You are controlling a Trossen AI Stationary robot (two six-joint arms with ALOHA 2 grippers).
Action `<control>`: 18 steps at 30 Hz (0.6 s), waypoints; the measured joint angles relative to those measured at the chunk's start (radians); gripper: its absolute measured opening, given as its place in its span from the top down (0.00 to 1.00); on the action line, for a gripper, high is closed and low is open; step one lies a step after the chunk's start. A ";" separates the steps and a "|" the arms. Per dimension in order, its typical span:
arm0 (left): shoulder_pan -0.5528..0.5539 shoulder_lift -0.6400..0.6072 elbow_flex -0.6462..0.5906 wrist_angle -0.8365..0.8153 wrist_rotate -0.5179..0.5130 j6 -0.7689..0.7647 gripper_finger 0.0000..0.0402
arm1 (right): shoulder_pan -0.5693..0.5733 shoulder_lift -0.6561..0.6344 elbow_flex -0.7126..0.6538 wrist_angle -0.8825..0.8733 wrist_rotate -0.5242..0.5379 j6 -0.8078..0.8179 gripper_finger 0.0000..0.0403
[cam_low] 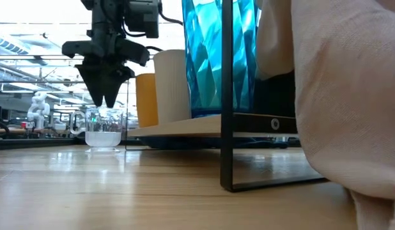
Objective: Stack small to large cups/mugs on shelf
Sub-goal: Put the transparent mug on the shelf
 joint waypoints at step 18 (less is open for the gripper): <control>0.026 0.000 -0.071 0.012 0.106 -0.018 0.47 | -0.001 0.000 0.000 0.000 0.002 0.009 0.76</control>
